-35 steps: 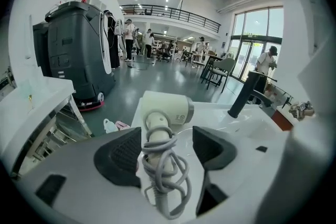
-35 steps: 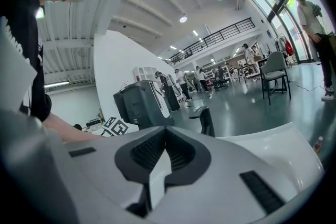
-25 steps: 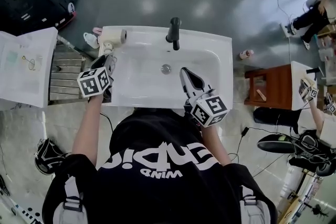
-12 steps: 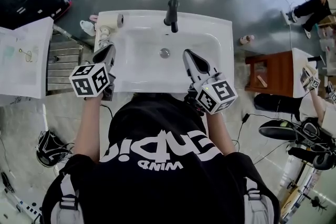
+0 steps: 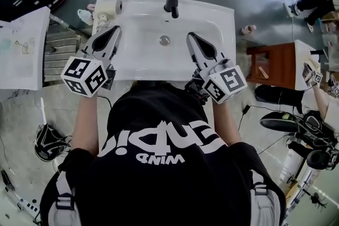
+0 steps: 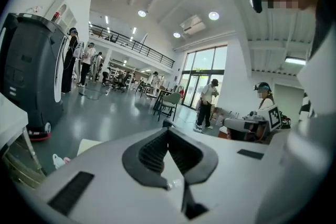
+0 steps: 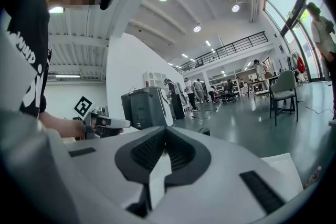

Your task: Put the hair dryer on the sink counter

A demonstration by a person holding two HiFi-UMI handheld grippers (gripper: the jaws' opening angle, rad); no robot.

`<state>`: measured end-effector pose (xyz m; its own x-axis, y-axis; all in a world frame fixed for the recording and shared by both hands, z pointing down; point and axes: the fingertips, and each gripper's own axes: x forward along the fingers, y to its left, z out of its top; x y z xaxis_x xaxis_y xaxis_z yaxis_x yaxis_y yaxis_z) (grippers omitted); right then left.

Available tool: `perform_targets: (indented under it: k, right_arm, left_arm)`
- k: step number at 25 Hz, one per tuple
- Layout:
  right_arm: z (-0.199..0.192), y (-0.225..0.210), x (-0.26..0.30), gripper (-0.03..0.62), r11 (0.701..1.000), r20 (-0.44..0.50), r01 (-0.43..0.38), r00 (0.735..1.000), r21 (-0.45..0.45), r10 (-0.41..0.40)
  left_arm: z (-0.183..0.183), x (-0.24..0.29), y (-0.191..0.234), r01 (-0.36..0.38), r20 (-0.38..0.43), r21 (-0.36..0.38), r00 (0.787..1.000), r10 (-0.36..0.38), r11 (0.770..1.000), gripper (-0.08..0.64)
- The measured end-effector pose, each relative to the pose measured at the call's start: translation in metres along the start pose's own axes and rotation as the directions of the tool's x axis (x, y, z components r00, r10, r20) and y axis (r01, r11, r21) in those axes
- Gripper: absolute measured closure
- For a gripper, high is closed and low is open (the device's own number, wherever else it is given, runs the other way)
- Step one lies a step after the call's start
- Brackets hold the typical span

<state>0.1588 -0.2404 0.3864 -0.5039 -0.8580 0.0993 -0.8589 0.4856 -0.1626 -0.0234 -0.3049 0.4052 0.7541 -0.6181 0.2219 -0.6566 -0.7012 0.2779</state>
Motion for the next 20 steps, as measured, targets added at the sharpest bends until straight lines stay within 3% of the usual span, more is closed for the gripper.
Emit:
perform_targets:
  k: [5,12,20]
  right_arm:
    - [0.005,0.003,-0.004,0.574,0.999,0.024,-0.012,1.000,-0.051,0.013]
    - [0.004,0.012,-0.006,0.574,0.998,0.070,-0.034,0.997,-0.059,0.039]
    - [0.004,0.009,-0.012,0.574,0.998,0.086,-0.017,0.996,-0.054,0.021]
  left_arm:
    - [0.013,-0.002,-0.012,0.045,0.079,0.069,0.996,-0.051,0.997,0.541]
    - [0.018,-0.004,-0.022,0.075,0.127,0.152,0.987,-0.095,0.986,0.541]
    - [0.005,-0.004,-0.027,0.081,0.105,0.152,0.990,-0.098,0.985,0.540]
